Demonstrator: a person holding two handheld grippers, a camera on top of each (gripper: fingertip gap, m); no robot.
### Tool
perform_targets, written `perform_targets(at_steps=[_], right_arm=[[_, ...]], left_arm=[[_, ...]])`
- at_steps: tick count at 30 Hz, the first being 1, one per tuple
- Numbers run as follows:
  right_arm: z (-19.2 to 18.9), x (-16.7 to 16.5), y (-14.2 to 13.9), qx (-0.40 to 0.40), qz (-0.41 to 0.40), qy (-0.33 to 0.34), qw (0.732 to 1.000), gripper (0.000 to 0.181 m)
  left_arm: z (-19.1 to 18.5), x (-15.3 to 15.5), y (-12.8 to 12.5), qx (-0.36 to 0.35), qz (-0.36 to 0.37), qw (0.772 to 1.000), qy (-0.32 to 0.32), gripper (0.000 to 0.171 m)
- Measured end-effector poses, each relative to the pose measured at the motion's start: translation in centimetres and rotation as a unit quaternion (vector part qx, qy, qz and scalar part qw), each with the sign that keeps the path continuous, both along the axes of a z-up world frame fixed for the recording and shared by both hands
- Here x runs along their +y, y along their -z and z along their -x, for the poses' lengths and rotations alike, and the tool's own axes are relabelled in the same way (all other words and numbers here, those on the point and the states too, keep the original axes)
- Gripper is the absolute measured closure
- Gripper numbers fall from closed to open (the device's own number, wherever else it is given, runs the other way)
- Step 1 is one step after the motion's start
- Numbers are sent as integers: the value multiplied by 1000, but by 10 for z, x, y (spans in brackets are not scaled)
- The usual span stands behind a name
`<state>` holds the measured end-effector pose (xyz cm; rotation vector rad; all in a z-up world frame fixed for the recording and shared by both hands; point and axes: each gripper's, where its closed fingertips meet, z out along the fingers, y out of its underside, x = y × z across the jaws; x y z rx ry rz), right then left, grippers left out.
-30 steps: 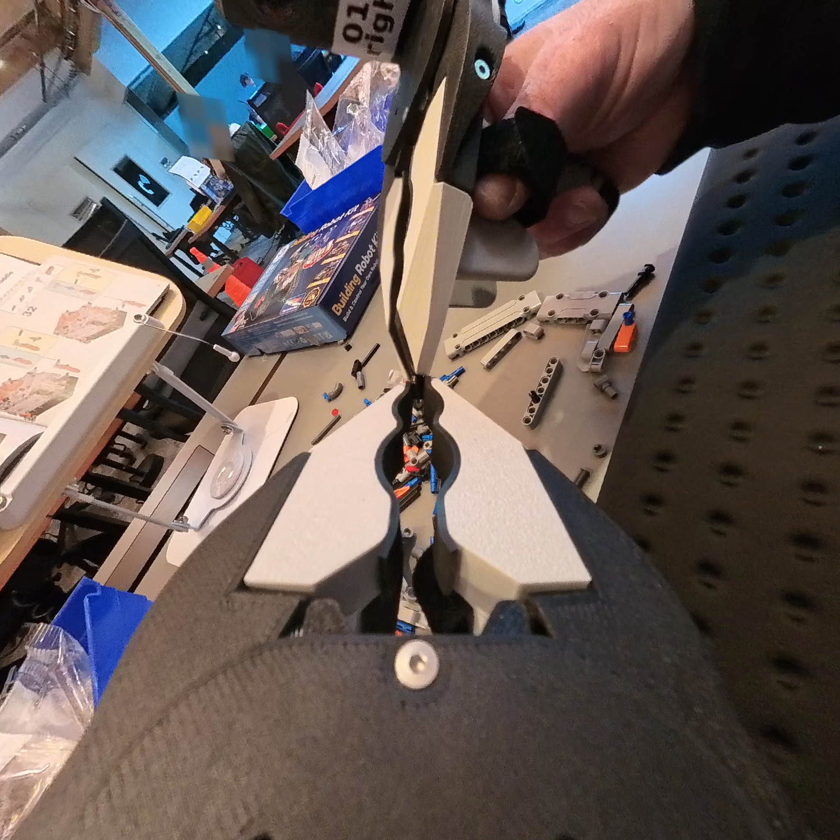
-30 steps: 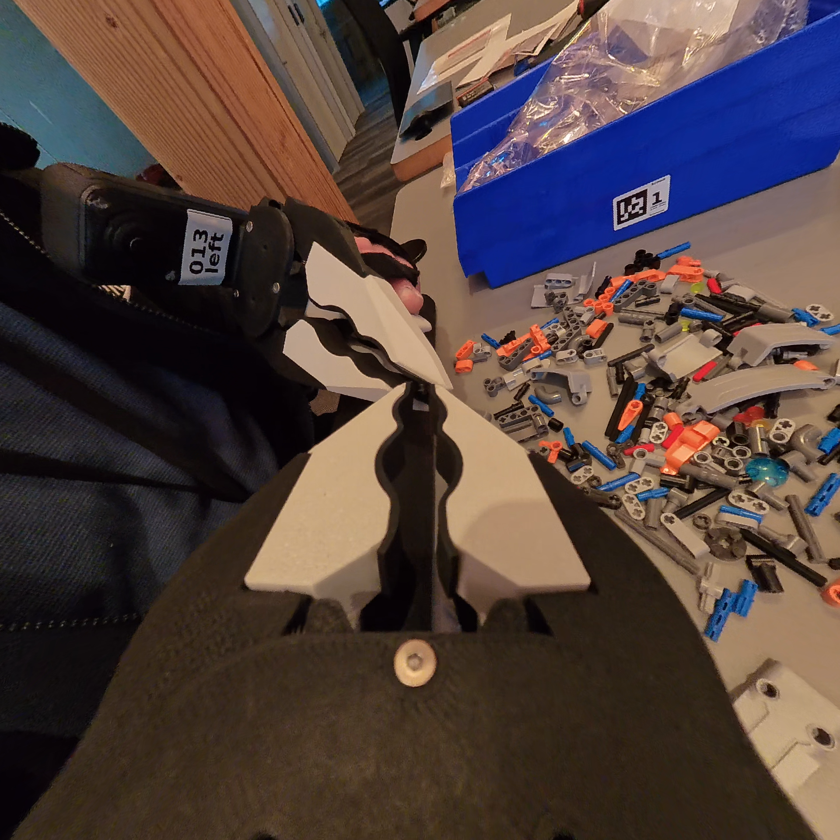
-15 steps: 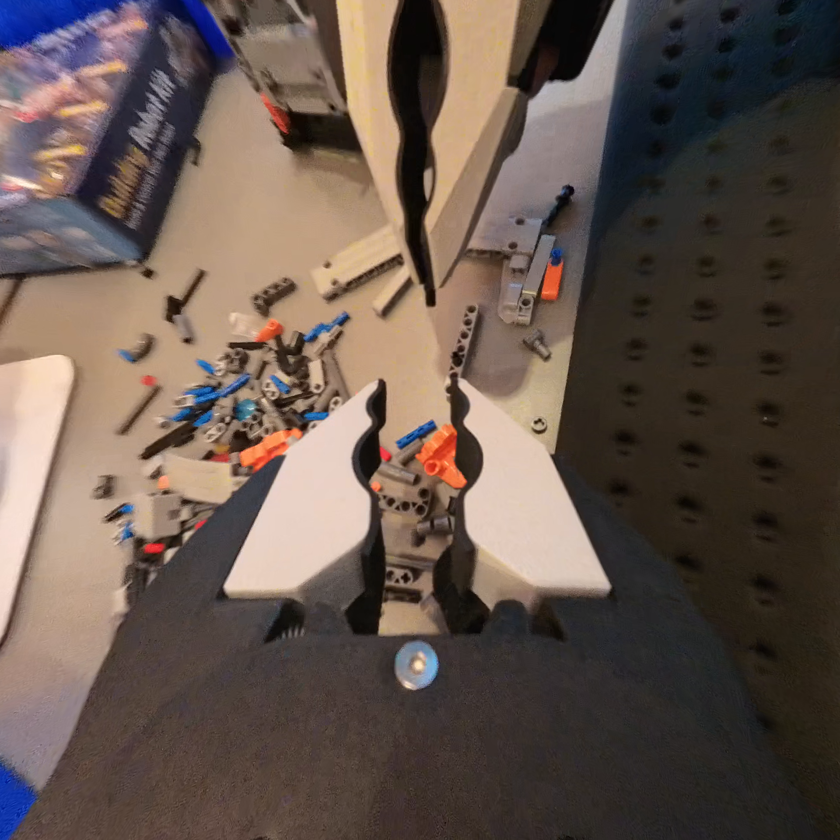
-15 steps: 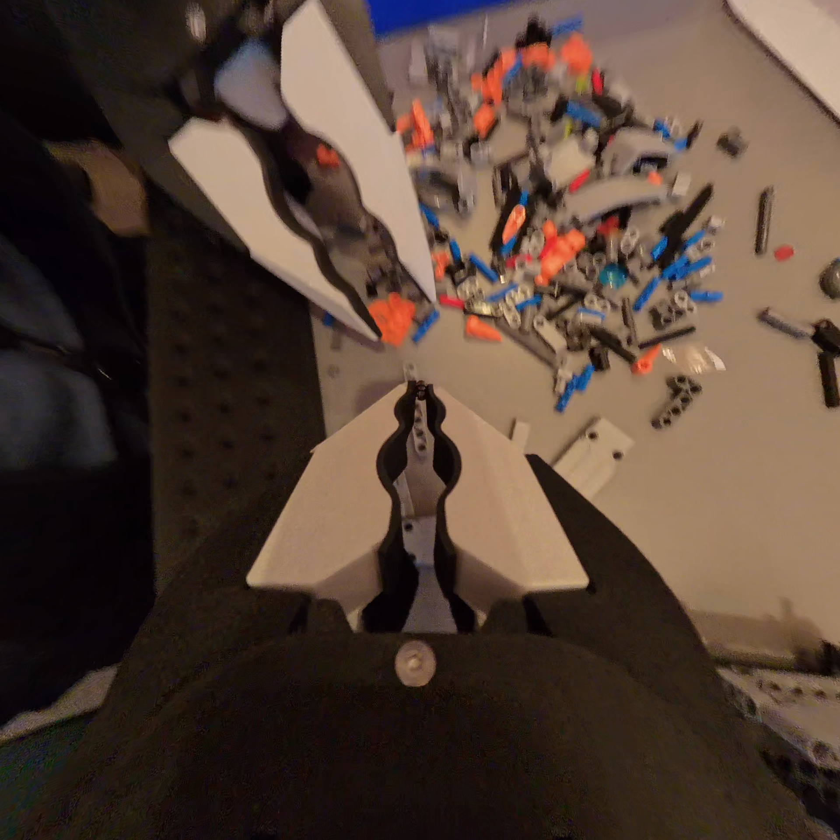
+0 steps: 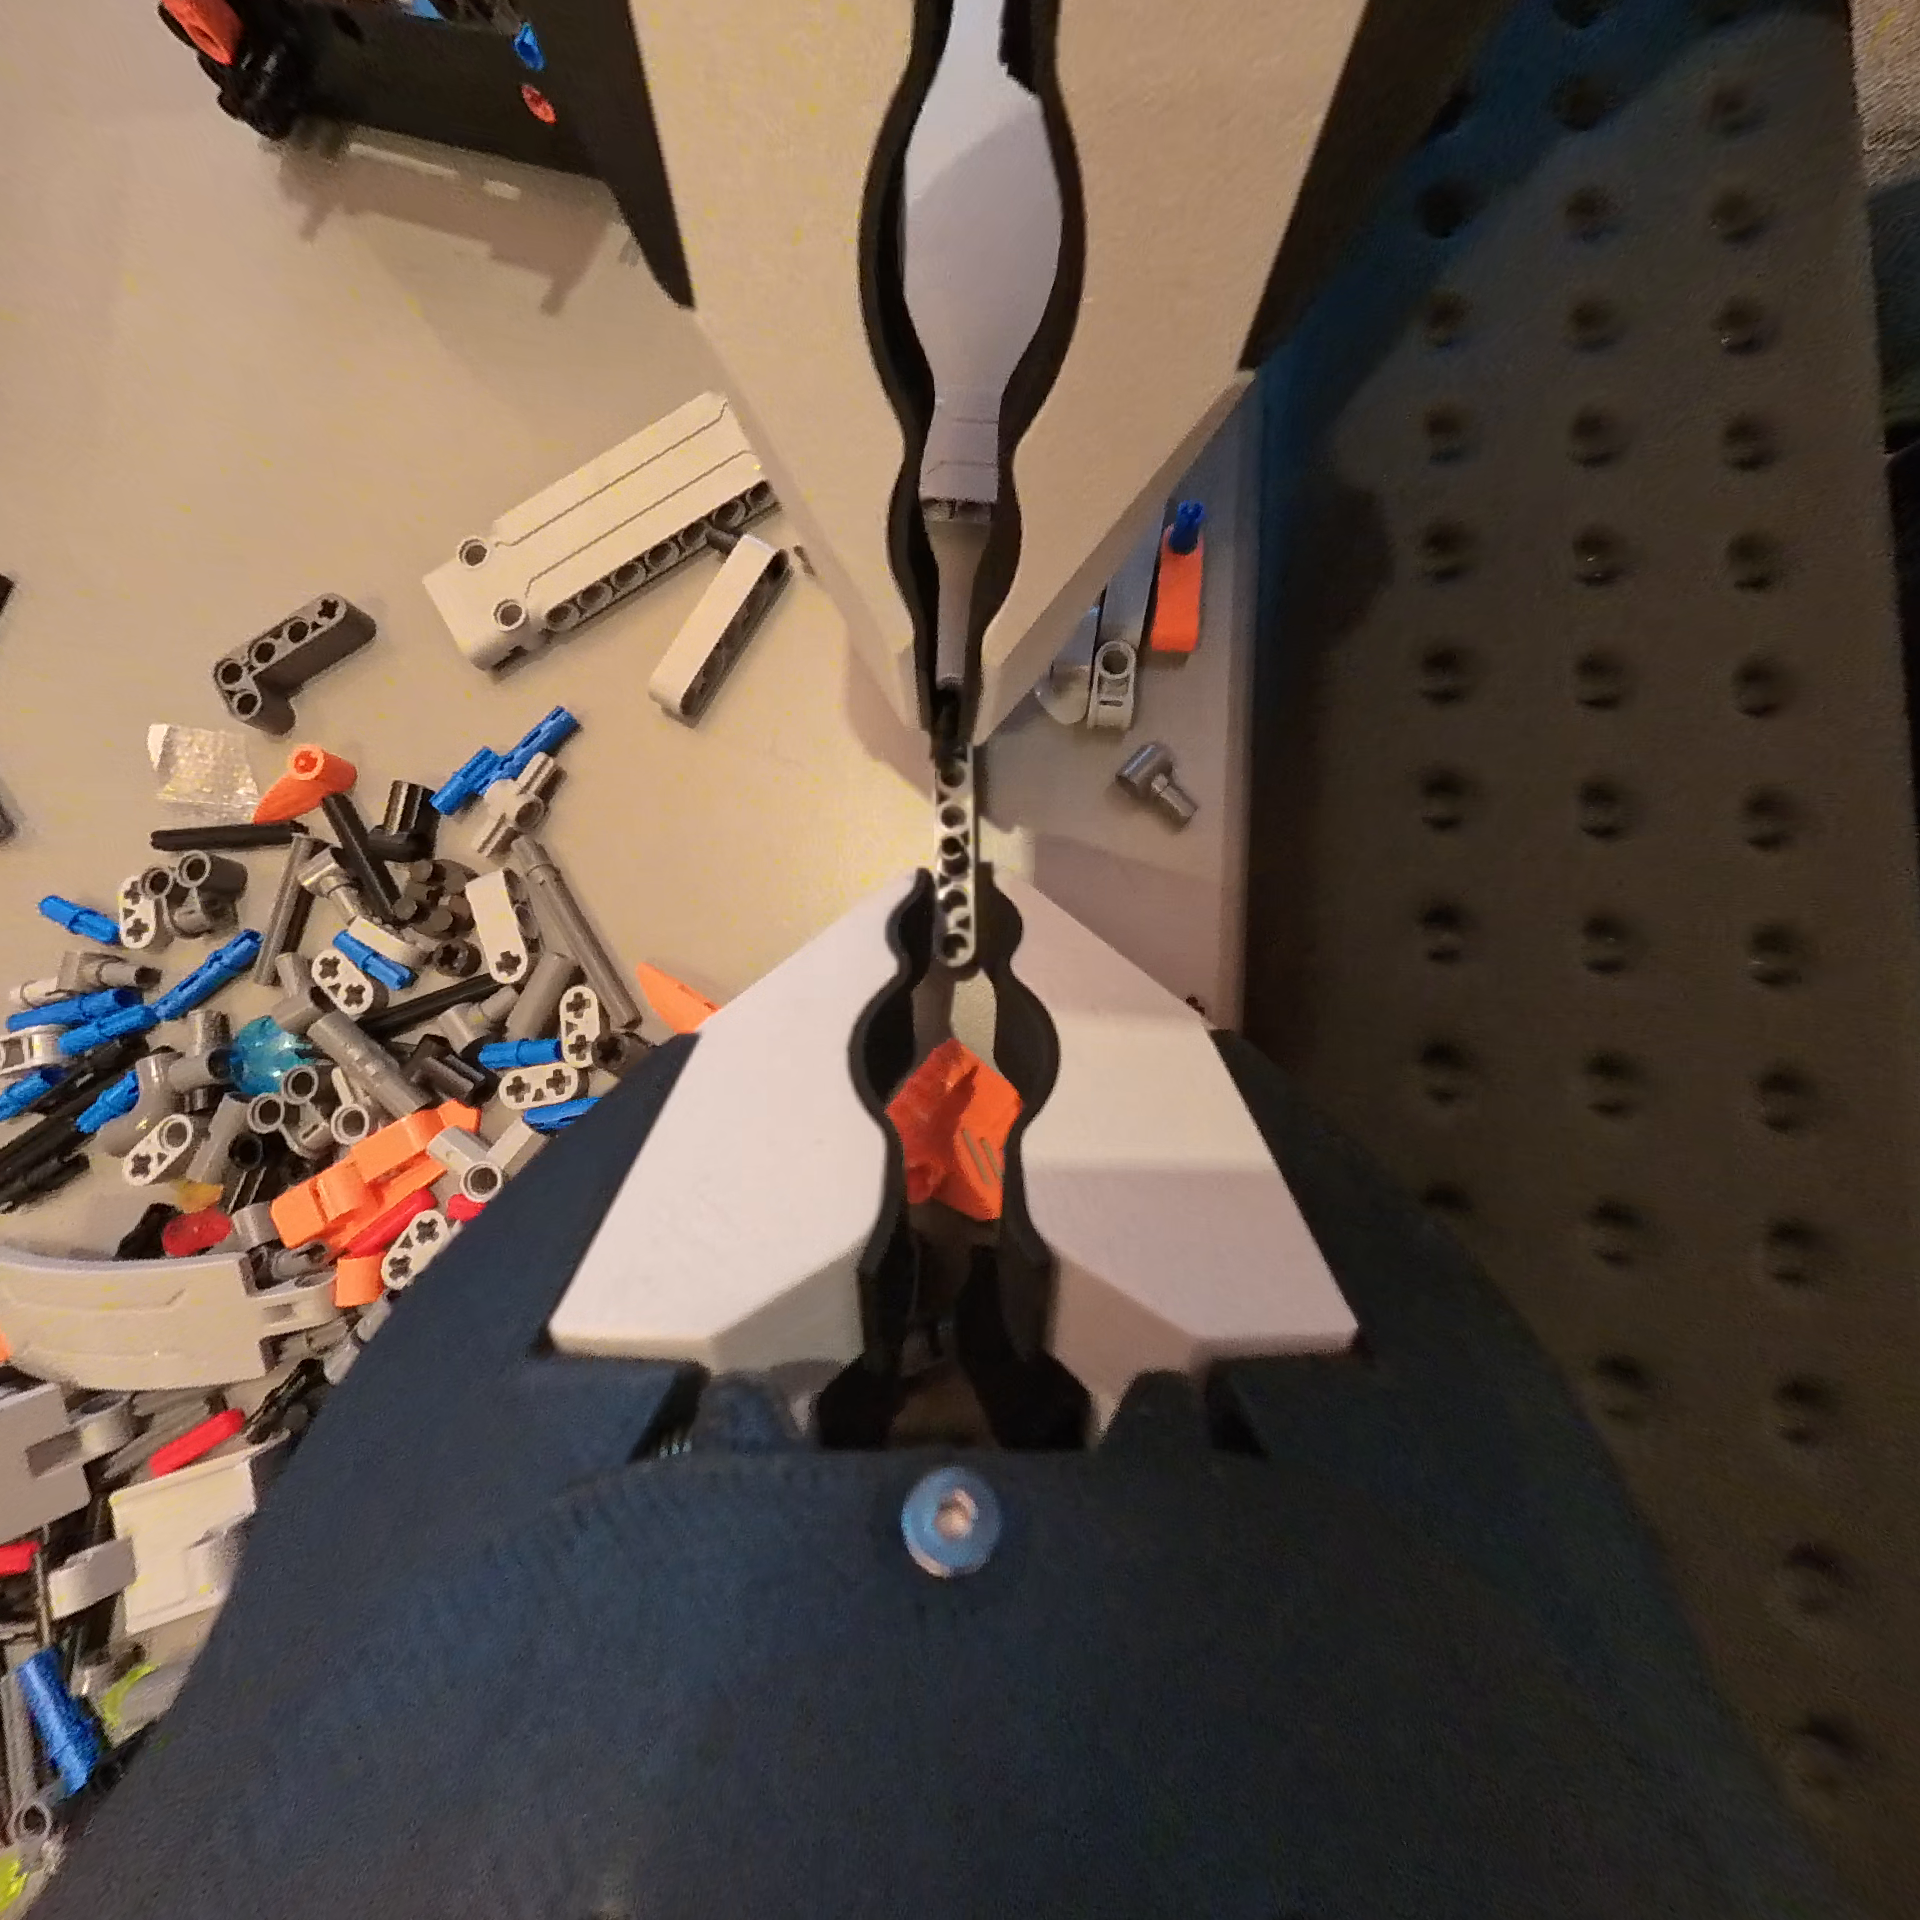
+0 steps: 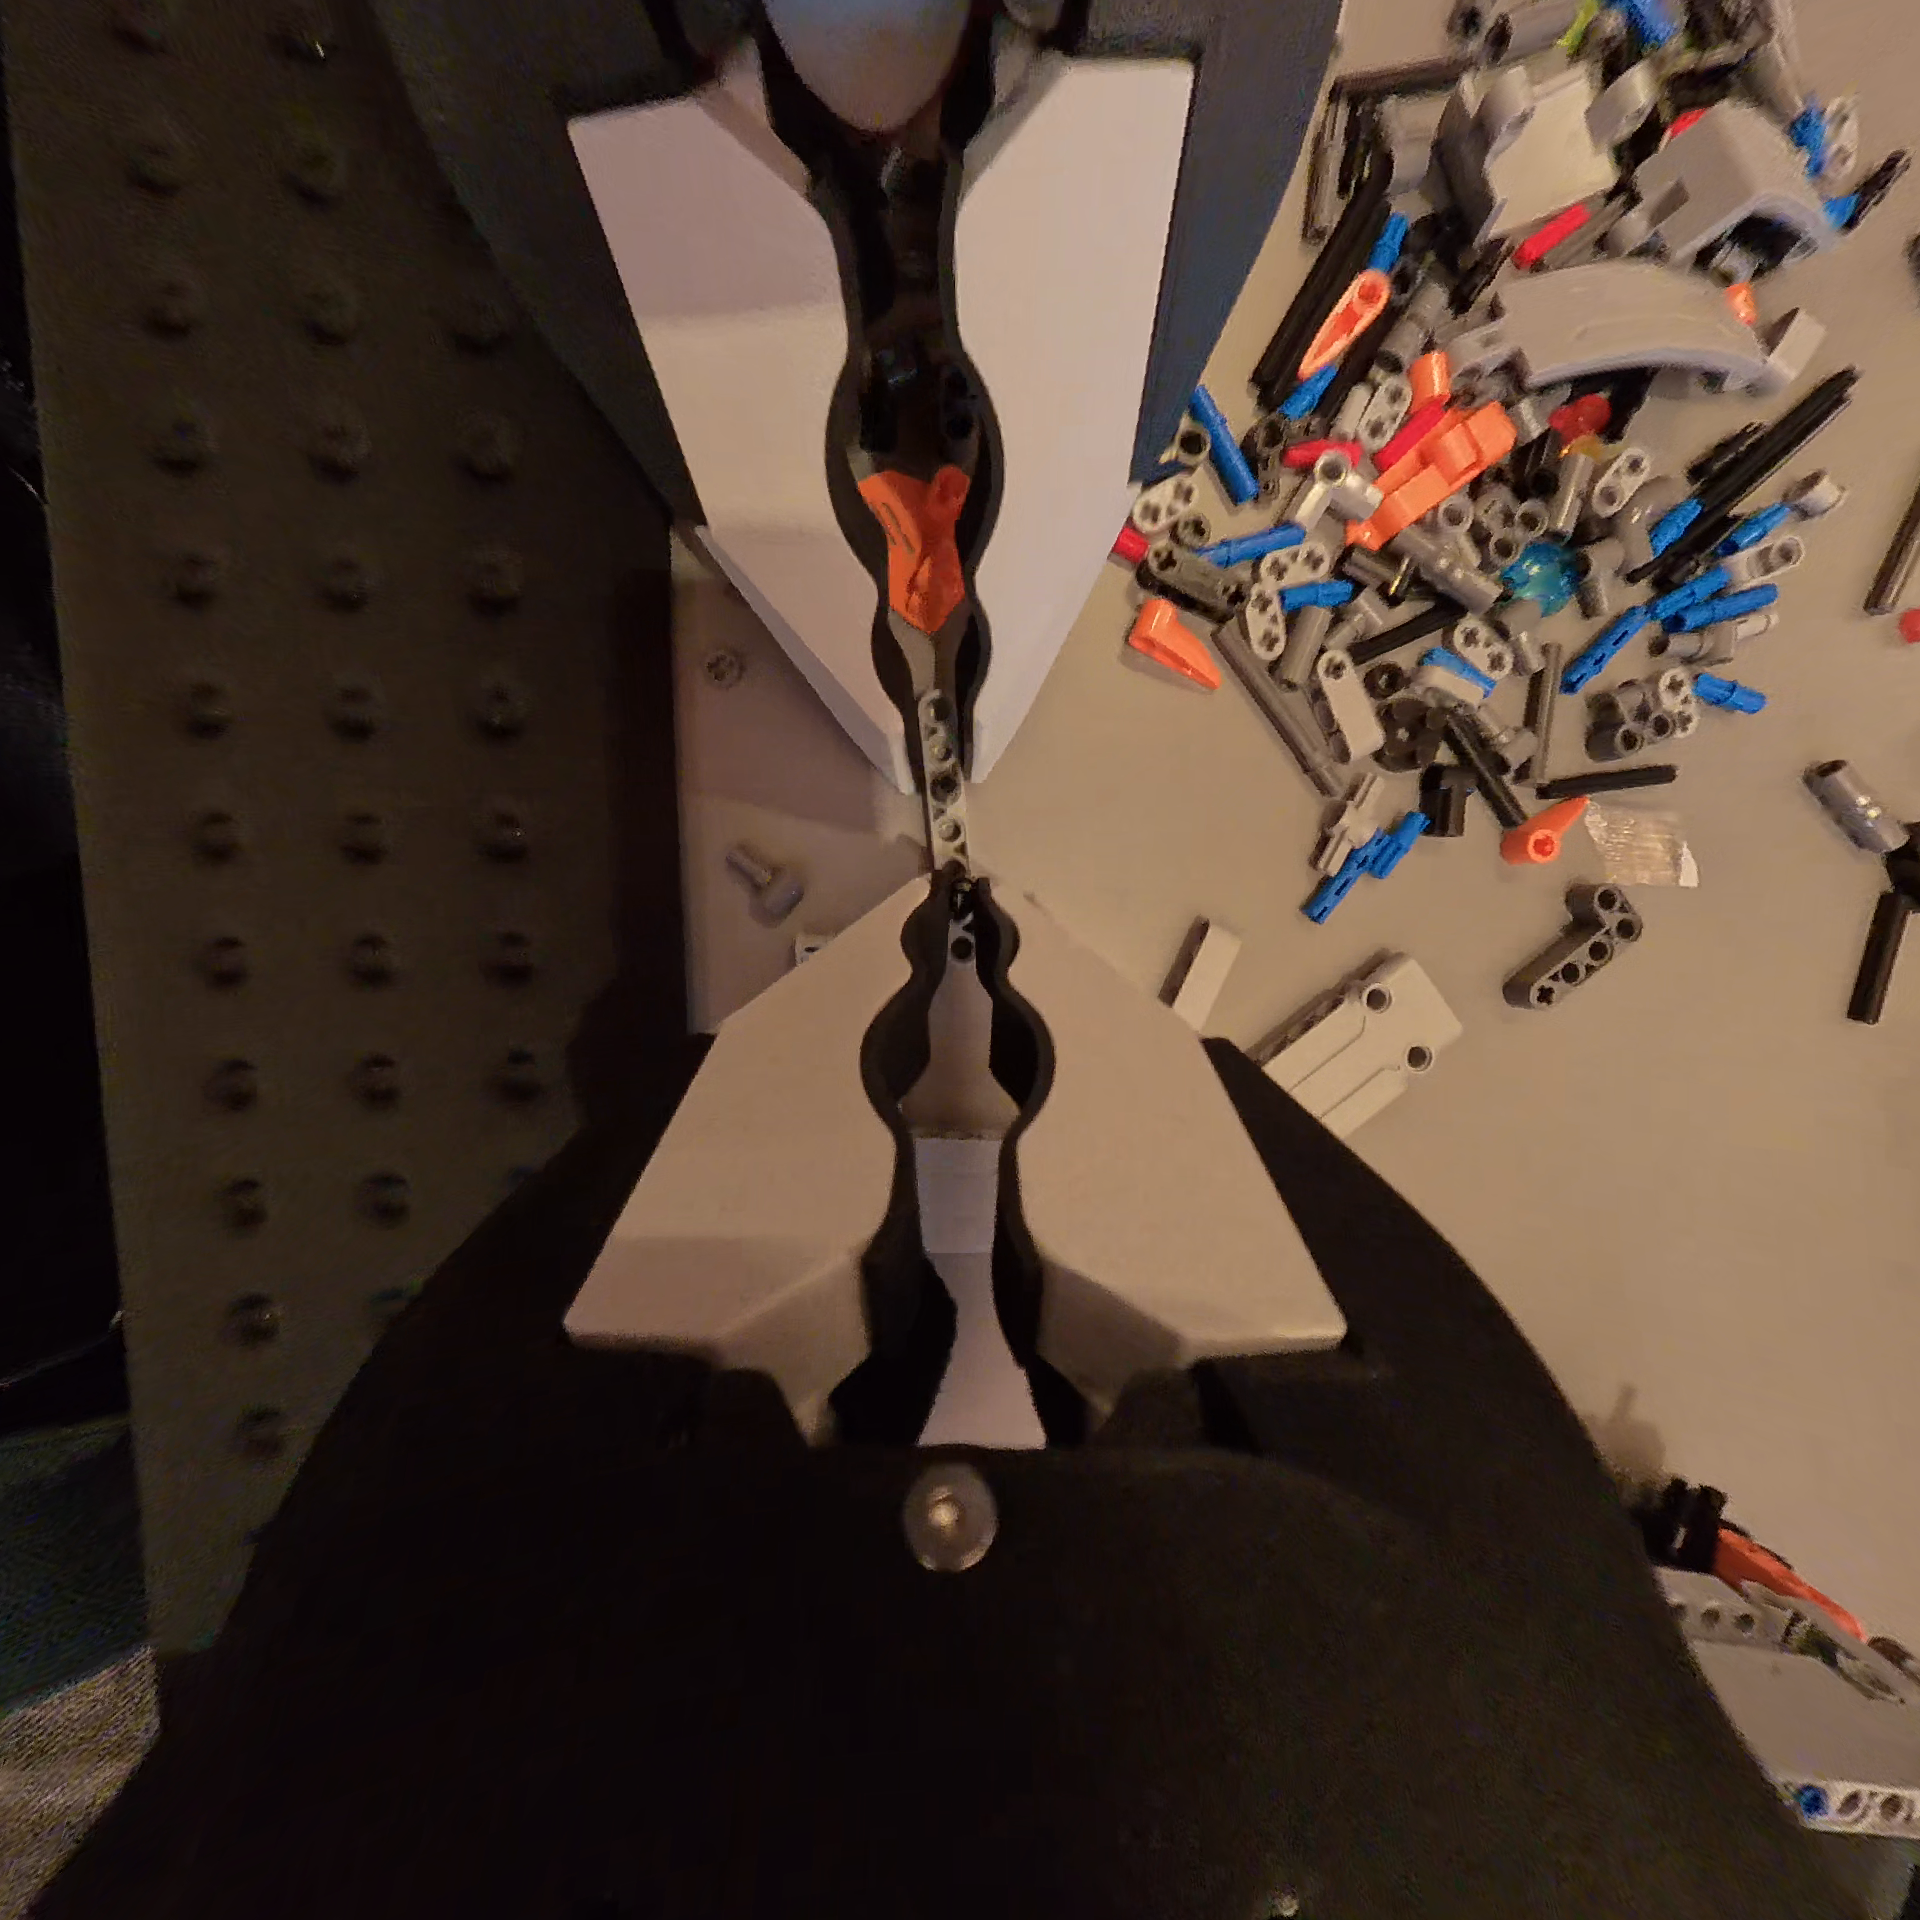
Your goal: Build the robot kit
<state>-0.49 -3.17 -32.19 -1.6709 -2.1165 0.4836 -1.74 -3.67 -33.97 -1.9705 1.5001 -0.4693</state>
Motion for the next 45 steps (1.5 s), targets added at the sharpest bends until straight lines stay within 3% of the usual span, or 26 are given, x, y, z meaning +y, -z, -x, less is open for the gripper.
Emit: perform_targets(at_steps=[45], right_arm=[[-3, -1, 11, -47, -34, -49, 997, 179]], left_arm=[[2, -1, 0, -21, 22, 1000, -4, 166]])
